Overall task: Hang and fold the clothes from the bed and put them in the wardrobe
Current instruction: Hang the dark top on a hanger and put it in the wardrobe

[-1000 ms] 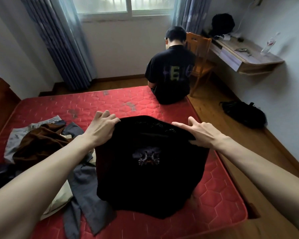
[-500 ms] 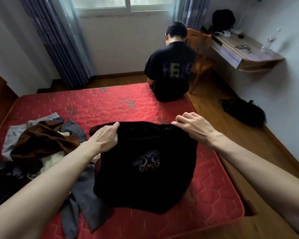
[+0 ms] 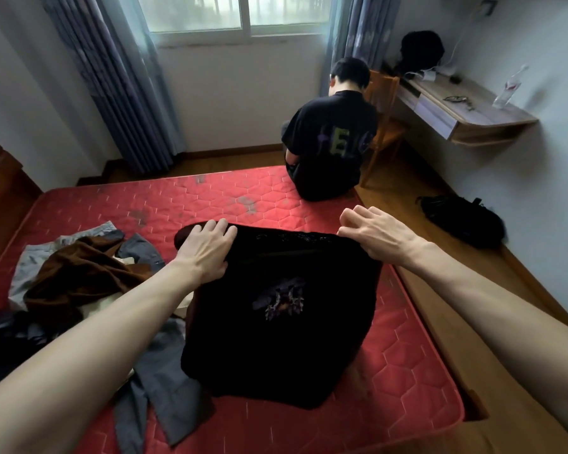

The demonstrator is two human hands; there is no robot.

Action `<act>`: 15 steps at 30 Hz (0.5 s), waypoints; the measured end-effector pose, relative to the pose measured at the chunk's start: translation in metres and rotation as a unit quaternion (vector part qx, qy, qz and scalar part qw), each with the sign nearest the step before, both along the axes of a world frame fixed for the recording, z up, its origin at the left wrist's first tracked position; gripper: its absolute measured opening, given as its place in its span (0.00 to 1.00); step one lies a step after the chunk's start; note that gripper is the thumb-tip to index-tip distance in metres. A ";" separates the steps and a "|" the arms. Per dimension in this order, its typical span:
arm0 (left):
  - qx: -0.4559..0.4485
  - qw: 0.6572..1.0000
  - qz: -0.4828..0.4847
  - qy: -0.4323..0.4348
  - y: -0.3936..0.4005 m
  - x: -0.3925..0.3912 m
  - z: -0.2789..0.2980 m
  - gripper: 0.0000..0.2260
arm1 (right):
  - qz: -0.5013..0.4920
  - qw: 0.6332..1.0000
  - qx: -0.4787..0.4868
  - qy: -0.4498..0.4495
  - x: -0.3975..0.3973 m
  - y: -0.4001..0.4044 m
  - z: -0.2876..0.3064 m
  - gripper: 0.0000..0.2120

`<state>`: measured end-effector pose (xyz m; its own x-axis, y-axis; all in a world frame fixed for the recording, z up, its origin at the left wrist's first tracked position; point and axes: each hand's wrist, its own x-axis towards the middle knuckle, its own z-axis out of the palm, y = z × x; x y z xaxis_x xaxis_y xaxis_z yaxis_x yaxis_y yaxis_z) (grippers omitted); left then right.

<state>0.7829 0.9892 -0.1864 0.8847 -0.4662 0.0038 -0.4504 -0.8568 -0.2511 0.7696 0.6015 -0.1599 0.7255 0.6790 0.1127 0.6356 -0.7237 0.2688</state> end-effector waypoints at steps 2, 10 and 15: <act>-0.026 1.000 0.006 -0.017 -0.007 -0.001 0.007 0.26 | -0.004 1.000 -0.007 -0.012 -0.005 -0.006 0.006 0.12; -0.124 0.990 -0.055 -0.044 -0.010 0.004 0.008 0.10 | -0.182 0.982 0.035 0.030 -0.044 -0.018 0.021 0.10; -0.204 0.978 -0.005 -0.034 -0.010 0.020 0.007 0.13 | -0.255 0.960 0.117 -0.013 -0.074 -0.023 0.031 0.10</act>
